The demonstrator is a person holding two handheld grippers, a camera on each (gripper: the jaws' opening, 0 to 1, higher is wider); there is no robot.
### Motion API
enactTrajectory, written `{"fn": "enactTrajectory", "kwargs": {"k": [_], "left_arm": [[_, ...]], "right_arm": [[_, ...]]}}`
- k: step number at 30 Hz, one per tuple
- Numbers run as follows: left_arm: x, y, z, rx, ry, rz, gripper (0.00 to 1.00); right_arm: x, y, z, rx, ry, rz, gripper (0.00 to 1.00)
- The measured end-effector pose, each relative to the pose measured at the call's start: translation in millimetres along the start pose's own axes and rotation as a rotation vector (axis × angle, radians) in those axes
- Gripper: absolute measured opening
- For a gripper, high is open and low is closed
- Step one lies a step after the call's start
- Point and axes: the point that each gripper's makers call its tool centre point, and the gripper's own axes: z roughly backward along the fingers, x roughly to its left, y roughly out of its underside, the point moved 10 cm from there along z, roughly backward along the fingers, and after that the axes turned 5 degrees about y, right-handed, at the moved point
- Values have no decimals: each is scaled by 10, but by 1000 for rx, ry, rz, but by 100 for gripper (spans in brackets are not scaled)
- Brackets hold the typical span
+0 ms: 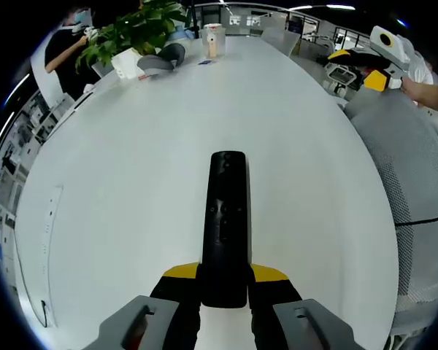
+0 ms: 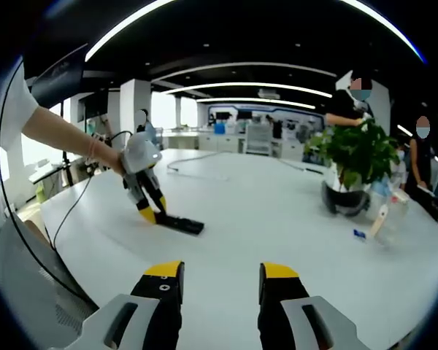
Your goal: Press the specified remote control buttons in sequence, fully releasing each button before pressing the next.
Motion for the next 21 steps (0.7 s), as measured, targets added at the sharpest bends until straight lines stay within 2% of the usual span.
{"fn": "enactTrajectory", "kwargs": {"k": [21], "left_arm": [[-187,-1,-13,17,-5,-4,24]], "right_arm": [[8,10,-3,12,-8,-2,36]]}}
